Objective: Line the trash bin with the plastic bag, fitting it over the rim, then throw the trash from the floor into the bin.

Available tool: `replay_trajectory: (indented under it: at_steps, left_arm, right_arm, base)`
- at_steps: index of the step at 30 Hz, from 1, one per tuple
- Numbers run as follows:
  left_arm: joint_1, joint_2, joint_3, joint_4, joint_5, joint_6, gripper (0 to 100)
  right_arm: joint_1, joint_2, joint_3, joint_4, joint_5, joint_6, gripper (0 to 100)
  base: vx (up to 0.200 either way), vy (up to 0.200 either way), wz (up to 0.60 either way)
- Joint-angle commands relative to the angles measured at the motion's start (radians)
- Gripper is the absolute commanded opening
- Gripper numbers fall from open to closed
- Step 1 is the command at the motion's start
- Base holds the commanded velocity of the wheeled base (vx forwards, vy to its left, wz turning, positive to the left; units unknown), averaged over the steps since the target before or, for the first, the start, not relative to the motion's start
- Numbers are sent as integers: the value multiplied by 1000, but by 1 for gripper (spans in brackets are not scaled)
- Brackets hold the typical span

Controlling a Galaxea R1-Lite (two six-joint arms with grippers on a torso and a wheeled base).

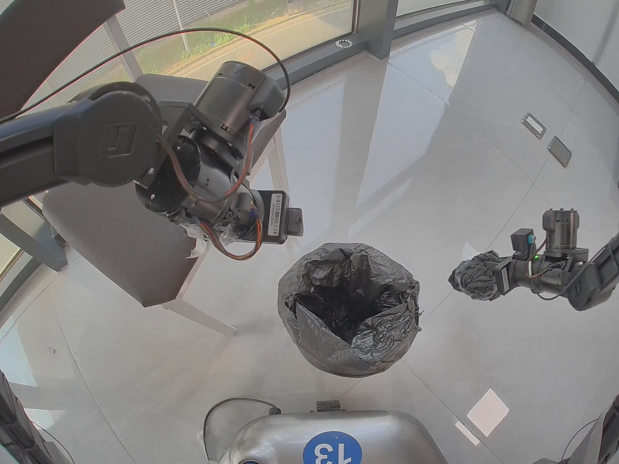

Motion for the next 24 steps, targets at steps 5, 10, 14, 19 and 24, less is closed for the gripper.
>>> replay_trajectory:
  at_steps: [5, 10, 14, 19, 24]
  left_arm:
    - [-5, -67, 72, 1, 8, 5, 100]
    - [-5, -75, 97, -1, 11, 4, 100]
    - [-18, -79, 98, -7, 18, 4, 100]
    - [-19, -84, 98, -13, 21, 7, 100]
    - [-25, -84, 97, -22, 21, 11, 100]
  right_arm:
    - [205, -479, 118, -24, 5, -19, 0]
    - [292, -490, 147, -36, 58, -11, 0]
    - [395, -472, 164, -35, 66, -17, 0]
    - [492, -389, 138, -36, 66, -16, 0]
    - [539, -314, 119, -38, 66, -5, 0]
  base:
    - [0, 0, 0]
    - [0, 0, 0]
    - [0, 0, 0]
    - [0, 0, 0]
    - [0, 0, 0]
